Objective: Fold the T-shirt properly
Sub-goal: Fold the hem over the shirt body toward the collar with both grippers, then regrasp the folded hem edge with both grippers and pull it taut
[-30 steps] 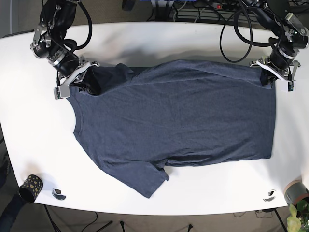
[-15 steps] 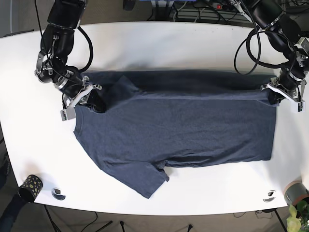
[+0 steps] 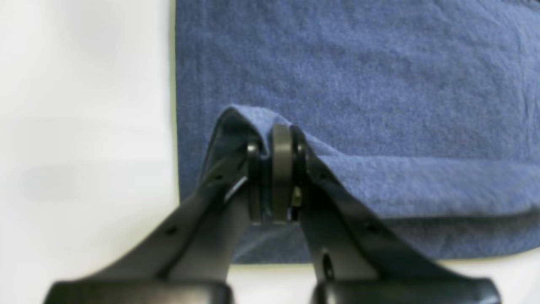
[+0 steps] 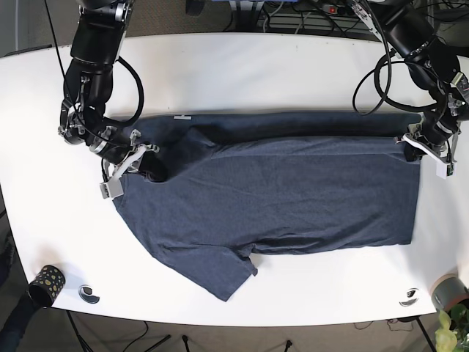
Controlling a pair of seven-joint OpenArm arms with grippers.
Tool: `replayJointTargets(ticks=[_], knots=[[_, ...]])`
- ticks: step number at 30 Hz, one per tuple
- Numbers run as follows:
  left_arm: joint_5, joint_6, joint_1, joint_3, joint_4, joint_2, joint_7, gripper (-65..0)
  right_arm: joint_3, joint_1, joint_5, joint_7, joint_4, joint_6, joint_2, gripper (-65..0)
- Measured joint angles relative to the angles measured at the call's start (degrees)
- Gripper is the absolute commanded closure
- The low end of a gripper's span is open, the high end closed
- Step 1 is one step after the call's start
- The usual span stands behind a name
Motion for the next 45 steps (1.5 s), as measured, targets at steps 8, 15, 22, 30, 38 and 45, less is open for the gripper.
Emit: replayJointTargets(ticks=[8, 15, 22, 30, 38, 45], knots=[[0.3, 0.0, -1.4, 4.0, -4.2, -2.3, -2.4, -0.4, 0.0, 3.7, -4.9, 0.2, -0.1, -0.33, 0.0, 0.0], [0.1, 0.0, -1.6, 6.4, -4.1, -3.0, -3.1, -23.3, 0.2, 4.2, -10.8, 0.0, -0.1, -0.37, -0.2, -30.8], [0.3, 0.0, -1.7, 9.2, -4.1, -5.2, -3.7, -38.1, 0.3, 4.2, -11.0, 0.0, 0.0, -0.31, 0.7, -56.4], [11.8, 0.0, 0.1, 16.2, -4.5, -6.5, -14.0, -37.9, 3.6, -0.2, -11.4, 0.3, 3.9, -0.35, 5.2, -52.5], [14.9, -0.4, 6.8, 16.6, -5.0, -7.8, -27.4, -37.9, 4.7, -4.9, -12.0, 0.5, 4.4, -0.44, 10.5, -52.5], [14.2, 0.0, 8.9, 11.5, -5.9, -6.6, -38.2, -37.9, 4.9, -6.6, -22.9, 4.7, 4.1, -0.33, 10.3, -53.0]])
